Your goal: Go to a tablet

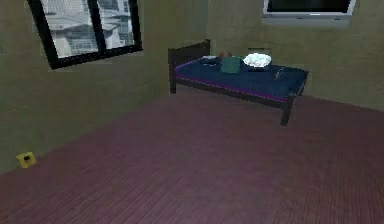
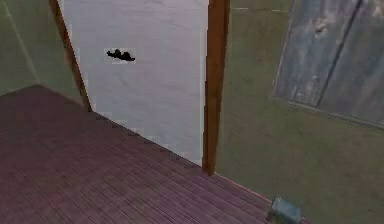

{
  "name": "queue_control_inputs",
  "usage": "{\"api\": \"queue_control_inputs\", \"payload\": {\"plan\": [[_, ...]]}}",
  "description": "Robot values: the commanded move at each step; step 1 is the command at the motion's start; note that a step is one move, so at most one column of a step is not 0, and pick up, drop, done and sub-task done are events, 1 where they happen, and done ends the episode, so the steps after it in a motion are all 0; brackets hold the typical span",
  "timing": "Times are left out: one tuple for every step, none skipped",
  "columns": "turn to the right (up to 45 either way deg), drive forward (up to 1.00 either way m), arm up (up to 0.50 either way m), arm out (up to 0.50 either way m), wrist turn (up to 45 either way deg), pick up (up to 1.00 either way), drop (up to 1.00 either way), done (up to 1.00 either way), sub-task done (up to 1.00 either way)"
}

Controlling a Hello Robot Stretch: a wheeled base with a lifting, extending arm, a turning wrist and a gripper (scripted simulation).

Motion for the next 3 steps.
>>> {"api": "queue_control_inputs", "payload": {"plan": [[0.0, 1.0, 0.0, 0.0, 0.0, 0.0, 0.0, 0.0, 0.0], [0.0, 1.0, 0.0, 0.0, 0.0, 0.0, 0.0, 0.0, 0.0], [6.0, 0.0, 0.0, 0.0, 0.0, 0.0, 0.0, 0.0, 0.0]]}}
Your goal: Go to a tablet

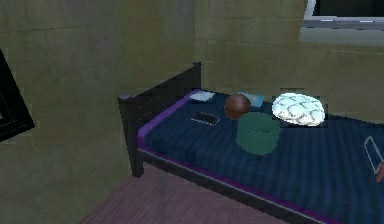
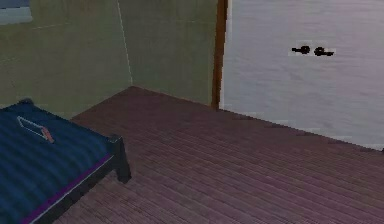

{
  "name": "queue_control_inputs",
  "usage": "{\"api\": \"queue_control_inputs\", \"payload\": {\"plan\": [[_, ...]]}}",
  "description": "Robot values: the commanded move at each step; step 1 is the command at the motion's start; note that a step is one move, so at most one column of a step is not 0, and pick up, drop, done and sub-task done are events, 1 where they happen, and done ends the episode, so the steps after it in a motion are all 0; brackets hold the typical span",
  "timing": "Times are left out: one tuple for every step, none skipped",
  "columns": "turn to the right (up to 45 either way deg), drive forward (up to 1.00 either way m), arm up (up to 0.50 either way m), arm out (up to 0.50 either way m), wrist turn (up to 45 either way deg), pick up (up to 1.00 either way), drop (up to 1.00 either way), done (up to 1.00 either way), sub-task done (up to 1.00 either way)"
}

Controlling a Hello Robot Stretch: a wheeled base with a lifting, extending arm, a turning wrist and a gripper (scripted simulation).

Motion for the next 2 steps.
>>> {"api": "queue_control_inputs", "payload": {"plan": [[0.0, 0.4, 0.0, 0.0, 0.0, 0.0, 0.0, 0.0, 0.0], [0.0, 0.0, 0.0, 0.0, 0.0, 0.0, 0.0, 1.0, 0.0]]}}
